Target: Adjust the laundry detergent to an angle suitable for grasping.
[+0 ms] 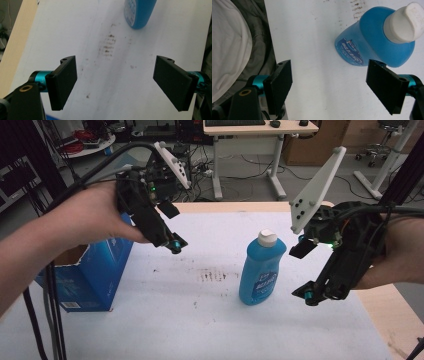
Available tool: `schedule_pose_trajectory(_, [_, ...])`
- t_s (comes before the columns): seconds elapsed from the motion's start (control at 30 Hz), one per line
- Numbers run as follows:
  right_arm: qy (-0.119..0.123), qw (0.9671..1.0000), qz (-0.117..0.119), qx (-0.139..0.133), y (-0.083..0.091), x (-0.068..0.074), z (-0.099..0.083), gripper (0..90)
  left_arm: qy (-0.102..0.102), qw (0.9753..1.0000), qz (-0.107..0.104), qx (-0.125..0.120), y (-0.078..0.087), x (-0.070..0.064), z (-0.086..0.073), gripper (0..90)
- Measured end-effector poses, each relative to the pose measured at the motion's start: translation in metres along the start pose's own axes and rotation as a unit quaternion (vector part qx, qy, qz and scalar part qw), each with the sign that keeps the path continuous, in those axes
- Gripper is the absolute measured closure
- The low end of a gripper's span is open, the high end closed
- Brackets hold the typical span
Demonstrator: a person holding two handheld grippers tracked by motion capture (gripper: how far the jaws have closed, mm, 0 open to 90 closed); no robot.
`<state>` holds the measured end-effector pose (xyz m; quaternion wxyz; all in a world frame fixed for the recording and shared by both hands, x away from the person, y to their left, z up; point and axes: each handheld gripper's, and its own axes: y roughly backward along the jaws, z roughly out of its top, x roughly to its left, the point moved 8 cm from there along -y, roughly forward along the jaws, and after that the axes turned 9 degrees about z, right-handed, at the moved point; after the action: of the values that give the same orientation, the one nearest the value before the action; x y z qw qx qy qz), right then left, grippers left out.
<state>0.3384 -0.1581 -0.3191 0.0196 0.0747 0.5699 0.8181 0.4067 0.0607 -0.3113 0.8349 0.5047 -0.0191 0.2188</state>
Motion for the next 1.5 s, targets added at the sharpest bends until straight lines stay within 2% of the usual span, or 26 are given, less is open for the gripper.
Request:
schedule_pose_trajectory(0.2, [0.004,1.0000,0.002,-0.003,0.002,0.002,0.001,20.5,0.009,0.9988,-0.016,-0.045,-0.019,-0.014,0.016,19.4])
schedule_pose_trajectory(0.23, [0.004,1.0000,0.002,-0.003,0.002,0.002,0.001,20.5,0.005,0.9987,-0.018,-0.047,-0.022,-0.016,0.018,19.4])
schedule_pose_trajectory(0.3, [0.007,1.0000,0.003,-0.002,0.002,0.002,0.002,20.5,0.011,0.9976,-0.025,-0.063,-0.030,-0.022,0.025,19.4])
schedule_pose_trajectory(0.53, [0.008,1.0000,0.005,-0.001,0.001,0.003,0.003,20.5,0.021,0.9949,-0.029,-0.094,-0.053,-0.037,0.041,19.4])
schedule_pose_trajectory(0.67, [0.009,0.9999,0.006,-0.002,0.001,0.002,0.002,20.5,0.020,0.9948,-0.034,-0.094,-0.067,-0.043,0.046,19.4])
schedule_pose_trajectory(0.8, [0.008,0.9999,0.006,-0.003,0.001,0.002,0.002,20.5,0.032,0.9929,-0.035,-0.109,-0.077,-0.047,0.053,19.4])
schedule_pose_trajectory(0.93, [0.008,0.9999,0.006,-0.003,0.000,0.001,0.001,20.5,0.039,0.9922,-0.033,-0.114,-0.087,-0.052,0.061,19.5])
schedule_pose_trajectory(0.97, [0.008,0.9999,0.006,-0.003,0.000,0.001,0.001,20.5,0.034,0.9926,-0.034,-0.111,-0.089,-0.053,0.062,19.5])
schedule_pose_trajectory(1.0, [0.008,0.9999,0.007,-0.002,0.000,0.001,0.001,20.5,0.039,0.9921,-0.033,-0.115,-0.092,-0.055,0.064,19.4])
schedule_pose_trajectory(1.1, [0.009,0.9999,0.007,-0.002,0.000,0.001,0.001,20.5,0.036,0.9927,-0.030,-0.111,-0.100,-0.058,0.067,19.4])
schedule_pose_trajectory(1.27, [0.009,0.9999,0.006,-0.004,0.000,0.001,0.001,20.5,0.049,0.9922,-0.025,-0.112,-0.112,-0.060,0.070,19.4])
schedule_pose_trajectory(1.3, [0.008,0.9999,0.006,-0.003,0.000,0.001,0.001,20.5,0.042,0.9931,-0.024,-0.107,-0.113,-0.060,0.070,19.5])
schedule_pose_trajectory(1.5, [0.009,0.9999,0.007,-0.005,0.000,0.001,0.001,20.5,0.059,0.9918,-0.023,-0.111,-0.123,-0.063,0.073,19.5])
